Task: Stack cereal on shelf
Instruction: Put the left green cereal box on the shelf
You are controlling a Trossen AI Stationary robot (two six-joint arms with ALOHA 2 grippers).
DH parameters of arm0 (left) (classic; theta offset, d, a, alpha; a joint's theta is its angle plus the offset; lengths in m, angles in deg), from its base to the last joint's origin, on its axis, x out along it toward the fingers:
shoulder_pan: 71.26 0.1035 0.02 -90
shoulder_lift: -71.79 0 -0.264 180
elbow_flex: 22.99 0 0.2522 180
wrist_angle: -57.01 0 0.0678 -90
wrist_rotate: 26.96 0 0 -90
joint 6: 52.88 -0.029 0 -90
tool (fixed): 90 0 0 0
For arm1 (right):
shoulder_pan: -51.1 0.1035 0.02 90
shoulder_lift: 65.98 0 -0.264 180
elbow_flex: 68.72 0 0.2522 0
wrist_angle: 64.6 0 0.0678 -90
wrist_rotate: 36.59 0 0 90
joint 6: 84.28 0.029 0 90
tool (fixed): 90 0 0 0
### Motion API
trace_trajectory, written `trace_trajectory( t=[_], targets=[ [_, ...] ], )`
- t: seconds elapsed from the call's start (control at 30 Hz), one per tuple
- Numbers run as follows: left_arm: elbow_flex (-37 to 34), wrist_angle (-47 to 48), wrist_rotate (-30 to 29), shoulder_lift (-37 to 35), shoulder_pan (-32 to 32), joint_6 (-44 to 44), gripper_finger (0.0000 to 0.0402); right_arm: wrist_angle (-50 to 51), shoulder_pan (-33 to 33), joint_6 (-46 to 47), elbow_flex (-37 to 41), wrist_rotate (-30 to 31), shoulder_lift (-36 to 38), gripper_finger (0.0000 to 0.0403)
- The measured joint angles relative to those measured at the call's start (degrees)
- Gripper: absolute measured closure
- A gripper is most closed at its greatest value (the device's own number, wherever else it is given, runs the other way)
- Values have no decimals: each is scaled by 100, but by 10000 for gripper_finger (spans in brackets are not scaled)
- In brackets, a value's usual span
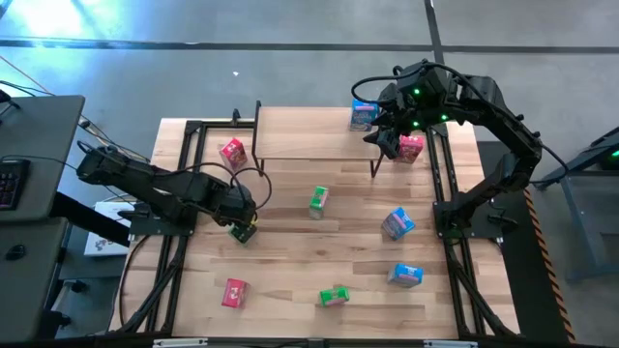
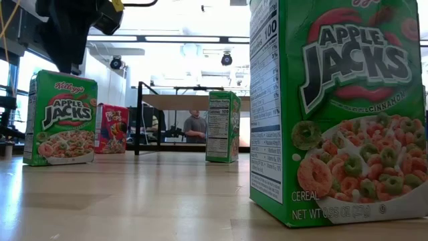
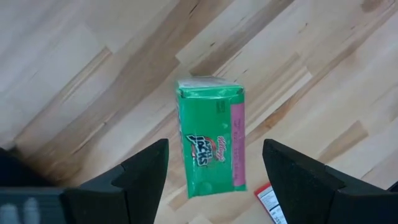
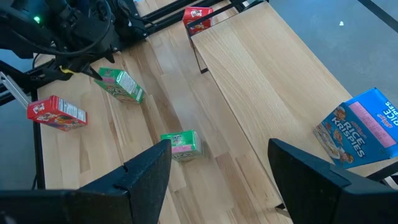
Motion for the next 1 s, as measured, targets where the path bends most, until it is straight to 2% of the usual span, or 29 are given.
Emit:
trace_trajectory(
  t=[0.23,1.0],
  targets=[
    [0,-12,-16,49,0,-42,148,0,0,0,0,0,0,143],
    [0,-59,119,1004,-2,-307,149,-15,0,0,0,0,0,143]
  ],
)
